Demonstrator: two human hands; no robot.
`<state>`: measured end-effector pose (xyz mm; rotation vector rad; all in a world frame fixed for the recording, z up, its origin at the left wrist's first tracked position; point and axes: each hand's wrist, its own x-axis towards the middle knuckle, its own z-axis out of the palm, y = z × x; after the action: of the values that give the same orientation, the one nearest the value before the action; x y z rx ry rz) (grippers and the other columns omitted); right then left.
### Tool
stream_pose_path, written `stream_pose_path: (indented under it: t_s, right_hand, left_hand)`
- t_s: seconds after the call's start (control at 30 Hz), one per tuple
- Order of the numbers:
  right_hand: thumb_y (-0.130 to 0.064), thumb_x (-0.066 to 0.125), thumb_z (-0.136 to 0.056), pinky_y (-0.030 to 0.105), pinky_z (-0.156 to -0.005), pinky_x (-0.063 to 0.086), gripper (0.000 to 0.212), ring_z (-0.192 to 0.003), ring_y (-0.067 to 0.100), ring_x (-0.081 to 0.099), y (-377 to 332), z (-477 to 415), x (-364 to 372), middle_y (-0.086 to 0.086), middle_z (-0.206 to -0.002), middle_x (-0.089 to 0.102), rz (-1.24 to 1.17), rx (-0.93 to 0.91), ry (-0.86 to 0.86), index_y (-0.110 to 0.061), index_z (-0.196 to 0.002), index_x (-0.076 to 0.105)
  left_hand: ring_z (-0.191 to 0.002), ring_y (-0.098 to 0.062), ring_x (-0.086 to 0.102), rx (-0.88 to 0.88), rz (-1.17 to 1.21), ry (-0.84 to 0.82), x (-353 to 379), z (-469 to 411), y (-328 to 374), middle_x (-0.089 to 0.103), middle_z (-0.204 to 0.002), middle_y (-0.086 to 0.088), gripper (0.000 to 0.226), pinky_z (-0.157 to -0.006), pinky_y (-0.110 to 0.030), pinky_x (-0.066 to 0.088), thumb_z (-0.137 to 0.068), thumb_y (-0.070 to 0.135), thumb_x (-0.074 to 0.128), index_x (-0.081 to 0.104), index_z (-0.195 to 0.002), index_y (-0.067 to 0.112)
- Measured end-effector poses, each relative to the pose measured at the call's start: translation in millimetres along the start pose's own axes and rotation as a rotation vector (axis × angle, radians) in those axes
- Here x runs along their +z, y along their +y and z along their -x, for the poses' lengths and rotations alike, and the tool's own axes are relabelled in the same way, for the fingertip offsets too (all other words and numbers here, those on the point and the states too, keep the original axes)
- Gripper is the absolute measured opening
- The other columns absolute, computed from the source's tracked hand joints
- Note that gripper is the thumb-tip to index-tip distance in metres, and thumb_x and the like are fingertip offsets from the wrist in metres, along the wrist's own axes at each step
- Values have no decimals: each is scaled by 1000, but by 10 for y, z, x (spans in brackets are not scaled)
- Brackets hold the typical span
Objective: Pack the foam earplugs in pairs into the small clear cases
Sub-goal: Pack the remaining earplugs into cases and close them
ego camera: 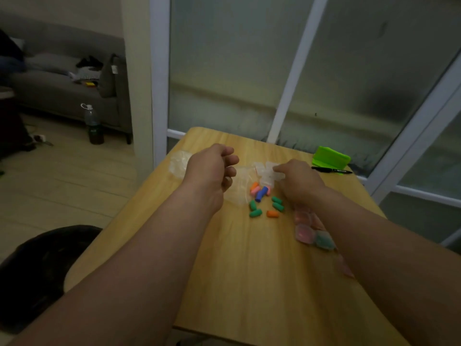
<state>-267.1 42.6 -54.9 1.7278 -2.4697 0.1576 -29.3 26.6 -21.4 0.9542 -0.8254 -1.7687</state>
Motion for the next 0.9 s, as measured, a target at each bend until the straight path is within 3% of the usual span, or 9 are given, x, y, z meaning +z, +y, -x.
stream_pose_path:
  t_s: [0.13, 0.3, 0.4, 0.5, 0.6, 0.77, 0.9]
  right_hand:
    - [-31, 60, -100, 43, -101, 51, 37, -127, 30, 59, -4, 40, 18, 4, -136, 67, 59, 6, 96, -29, -136, 69]
    - [-34, 63, -97, 38, -94, 52, 37, -122, 28, 65, 5, 62, -74, 3, -132, 70, -53, 48, 19, -29, -134, 65]
    - [-30, 70, -95, 35, -90, 52, 35, -112, 24, 67, -24, 192, -239, 4, -122, 72, -269, 32, 88, -24, -130, 71]
    - [-30, 73, -94, 39, -82, 58, 20, -93, 18, 71, -139, 509, -395, -3, -103, 72, -601, 18, 171, -28, -114, 71]
    - [-27, 72, -98, 40, -71, 61, 8, -79, 20, 77, -295, 919, -552, 3, -93, 75, -955, 30, 121, -23, -104, 69]
    - [-28, 65, -104, 32, -64, 51, 20, -73, 22, 68, -401, 1283, -583, 7, -87, 76, -1393, 139, -11, -9, -105, 72]
    - [-30, 68, -102, 32, -66, 49, 24, -79, 21, 69, -384, 1423, -569, 9, -94, 79, -1454, 125, -34, -8, -111, 74]
  left_hand:
    - [-52, -11, 50, -1, -14, -4, 0, -13, 15, 66, -73, -1, 16, -45, -20, 37, -101, 18, 55, 70, -101, 10]
    - [-56, -11, 52, -25, -57, -41, 17, 32, -19, 68, -76, -2, 15, -45, -20, 40, -100, 17, 58, 70, -104, 10]
    - [-57, -13, 54, -32, -131, -101, 42, 106, -34, 70, -77, -2, 18, -48, -22, 41, -99, 18, 58, 69, -110, 10]
    - [-60, -14, 59, -20, -267, -207, 53, 212, -61, 73, -90, -7, 22, -54, -25, 44, -102, 20, 55, 66, -118, 10]
    - [-73, -17, 65, 57, -462, -361, 31, 338, -101, 75, -107, -14, 22, -62, -28, 52, -106, 24, 56, 65, -124, 16]
    - [-81, -17, 71, 182, -571, -527, -7, 532, -156, 75, -110, -12, 27, -77, -34, 58, -103, 28, 66, 68, -130, 26]
    - [-82, -17, 75, 184, -558, -580, -74, 683, -158, 78, -108, -11, 32, -76, -29, 62, -103, 30, 66, 65, -134, 23]
